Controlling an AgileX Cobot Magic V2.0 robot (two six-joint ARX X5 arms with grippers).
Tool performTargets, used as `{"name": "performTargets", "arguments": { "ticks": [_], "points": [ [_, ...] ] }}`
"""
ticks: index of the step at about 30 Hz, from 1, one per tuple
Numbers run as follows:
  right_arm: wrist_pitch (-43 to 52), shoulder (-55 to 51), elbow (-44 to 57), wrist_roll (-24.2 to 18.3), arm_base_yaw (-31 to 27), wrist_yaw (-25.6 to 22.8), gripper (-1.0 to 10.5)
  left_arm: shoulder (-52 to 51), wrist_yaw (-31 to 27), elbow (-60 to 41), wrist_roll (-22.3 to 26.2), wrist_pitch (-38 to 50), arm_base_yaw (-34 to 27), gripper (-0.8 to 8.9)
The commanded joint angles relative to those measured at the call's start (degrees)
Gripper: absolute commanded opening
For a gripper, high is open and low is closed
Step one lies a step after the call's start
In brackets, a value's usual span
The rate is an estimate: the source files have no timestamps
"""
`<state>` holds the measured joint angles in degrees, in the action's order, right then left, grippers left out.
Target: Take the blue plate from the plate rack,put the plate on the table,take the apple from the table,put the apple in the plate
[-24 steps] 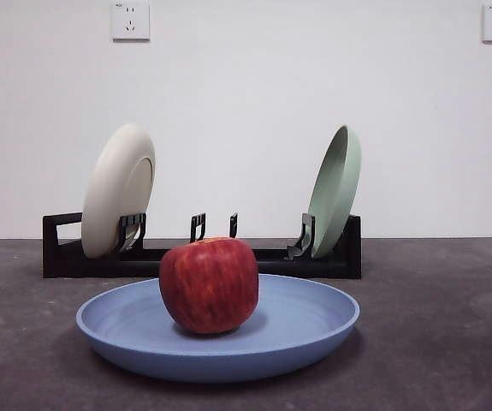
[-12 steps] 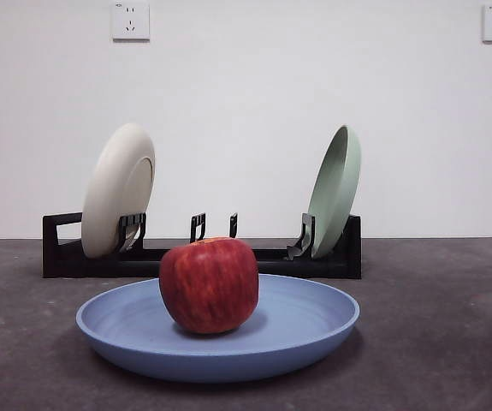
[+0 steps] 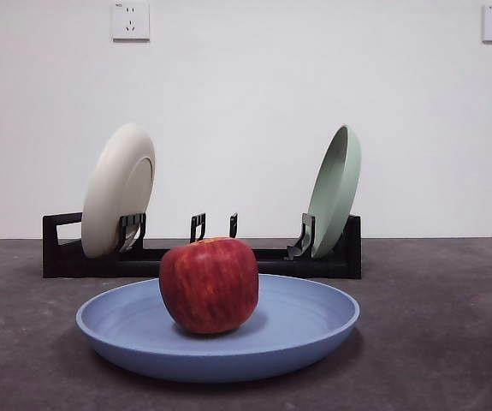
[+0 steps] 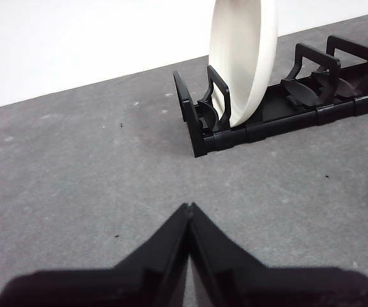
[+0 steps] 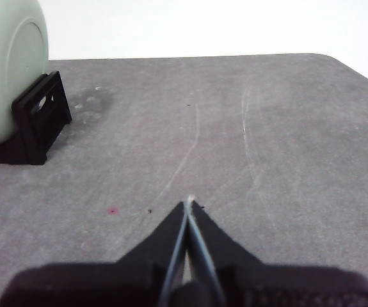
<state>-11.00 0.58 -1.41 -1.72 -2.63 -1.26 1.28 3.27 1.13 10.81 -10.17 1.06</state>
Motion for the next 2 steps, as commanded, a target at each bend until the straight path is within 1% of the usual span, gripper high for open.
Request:
{"name": "performTargets", "arguments": {
  "ticks": [1, 2],
  "points": [
    [0.46, -0.07, 0.59, 0.61, -0.07, -0.09, 0.0, -0.02, 0.15, -0.5, -0.57, 0.44, 0.0, -0.04],
    [0.46, -0.07, 0.59, 0.61, -0.07, -0.09, 0.0, -0.02, 0.15, -0.5, -0.55, 0.44, 0.0, -0.04]
  ]
}}
